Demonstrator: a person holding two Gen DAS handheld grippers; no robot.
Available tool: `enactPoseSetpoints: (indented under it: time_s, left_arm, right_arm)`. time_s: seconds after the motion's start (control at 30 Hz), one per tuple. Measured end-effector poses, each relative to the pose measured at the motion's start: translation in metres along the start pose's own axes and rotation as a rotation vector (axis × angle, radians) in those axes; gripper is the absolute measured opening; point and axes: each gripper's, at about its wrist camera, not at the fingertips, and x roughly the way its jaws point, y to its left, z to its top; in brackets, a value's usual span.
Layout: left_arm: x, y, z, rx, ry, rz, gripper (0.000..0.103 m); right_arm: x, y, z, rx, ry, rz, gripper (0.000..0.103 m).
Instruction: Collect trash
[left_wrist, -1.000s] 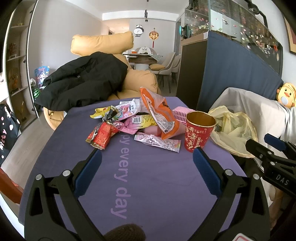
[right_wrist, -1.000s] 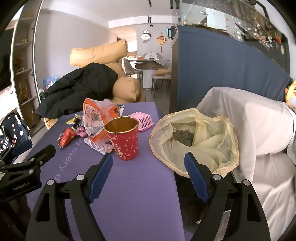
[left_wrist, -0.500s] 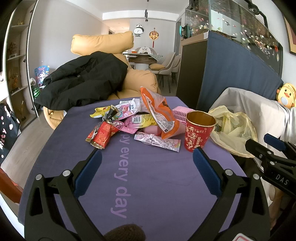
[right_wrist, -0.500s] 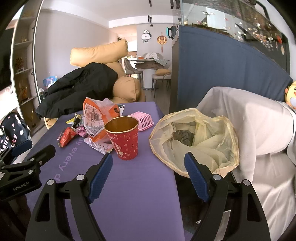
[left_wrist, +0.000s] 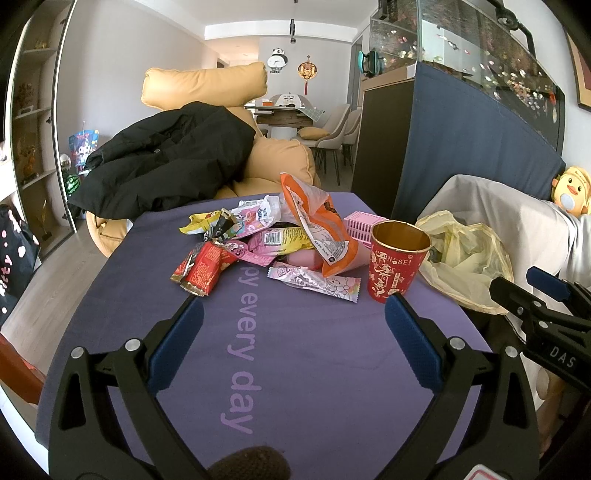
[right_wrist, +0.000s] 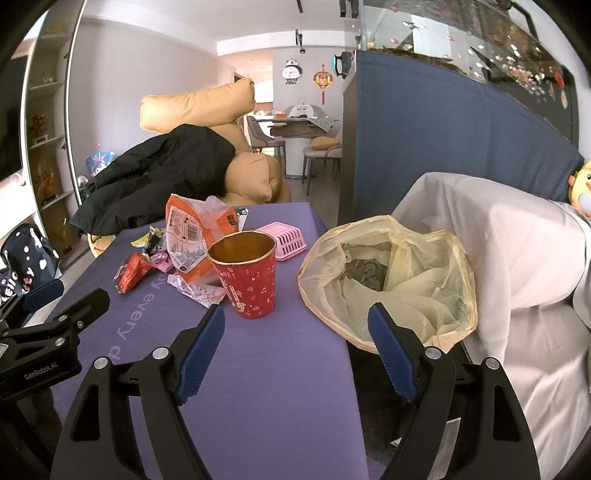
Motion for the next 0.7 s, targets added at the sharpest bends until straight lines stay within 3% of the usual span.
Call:
enactPoseSetpoints:
  time_s: [0.7]
  left_arm:
    - [0.0005,-0.0002,-0.0009,-0.004,0.003,-0.002,0.094]
  right_arm:
    - [0.0004,-0.0005,-0.0002,0.002,0.002,0.001,0.076]
